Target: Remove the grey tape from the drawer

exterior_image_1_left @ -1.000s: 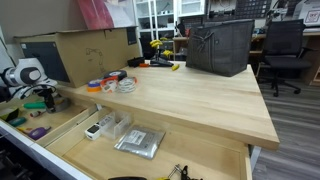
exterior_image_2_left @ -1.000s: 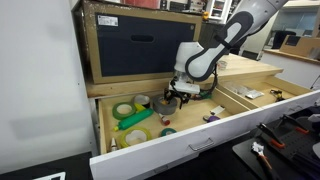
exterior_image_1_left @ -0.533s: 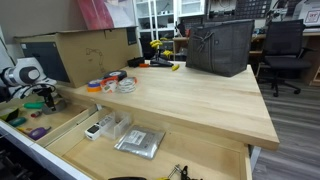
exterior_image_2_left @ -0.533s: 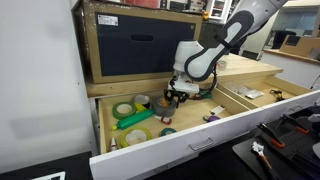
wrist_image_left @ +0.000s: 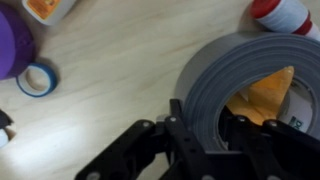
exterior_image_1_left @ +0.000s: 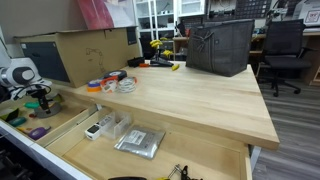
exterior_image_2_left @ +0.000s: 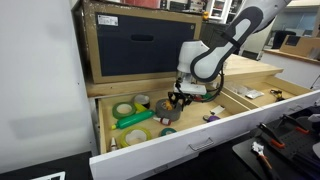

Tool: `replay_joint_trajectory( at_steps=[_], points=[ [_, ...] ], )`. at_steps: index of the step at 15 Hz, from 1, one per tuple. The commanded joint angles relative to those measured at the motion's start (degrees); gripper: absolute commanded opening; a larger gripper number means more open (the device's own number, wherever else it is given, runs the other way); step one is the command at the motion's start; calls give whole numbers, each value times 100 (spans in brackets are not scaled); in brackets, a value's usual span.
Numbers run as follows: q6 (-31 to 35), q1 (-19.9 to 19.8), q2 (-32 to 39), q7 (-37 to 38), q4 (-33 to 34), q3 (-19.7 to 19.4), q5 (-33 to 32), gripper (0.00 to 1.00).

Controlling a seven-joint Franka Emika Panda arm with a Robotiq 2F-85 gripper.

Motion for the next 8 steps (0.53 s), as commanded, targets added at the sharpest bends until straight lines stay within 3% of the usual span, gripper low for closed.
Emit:
replay_joint_trajectory(
  at_steps=[1, 4, 8],
  points=[
    [85, -44, -867, -203, -928, 90, -42, 12],
    [53, -246, -1382, -398, -1438, 256, 65, 12],
    [199, -170, -2127, -44, -2010, -64, -416, 12]
  ],
)
